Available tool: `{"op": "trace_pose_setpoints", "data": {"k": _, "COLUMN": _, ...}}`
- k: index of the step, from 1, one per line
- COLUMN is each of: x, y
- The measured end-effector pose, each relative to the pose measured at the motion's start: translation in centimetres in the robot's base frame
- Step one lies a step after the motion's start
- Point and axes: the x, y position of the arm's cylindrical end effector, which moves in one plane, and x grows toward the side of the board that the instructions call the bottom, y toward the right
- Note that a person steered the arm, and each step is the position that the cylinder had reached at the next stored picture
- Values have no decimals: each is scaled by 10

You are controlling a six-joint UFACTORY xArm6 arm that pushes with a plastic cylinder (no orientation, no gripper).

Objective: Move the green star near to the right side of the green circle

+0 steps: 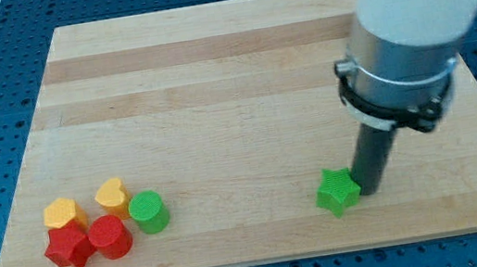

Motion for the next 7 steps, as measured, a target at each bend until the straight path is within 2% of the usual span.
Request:
{"op": "trace_pose_setpoints", "data": {"k": 2, "x": -3, "y": -62}}
{"op": "trace_pose_setpoints", "data": {"k": 4, "x": -9, "y": -23}}
{"op": "trace_pose_setpoints", "data": {"k": 5, "x": 32, "y": -33}}
{"op": "trace_pose_setpoints", "data": {"k": 6, "x": 42, "y": -49}}
{"op": "trace_pose_setpoints", "data": {"k": 7, "x": 8, "y": -67}}
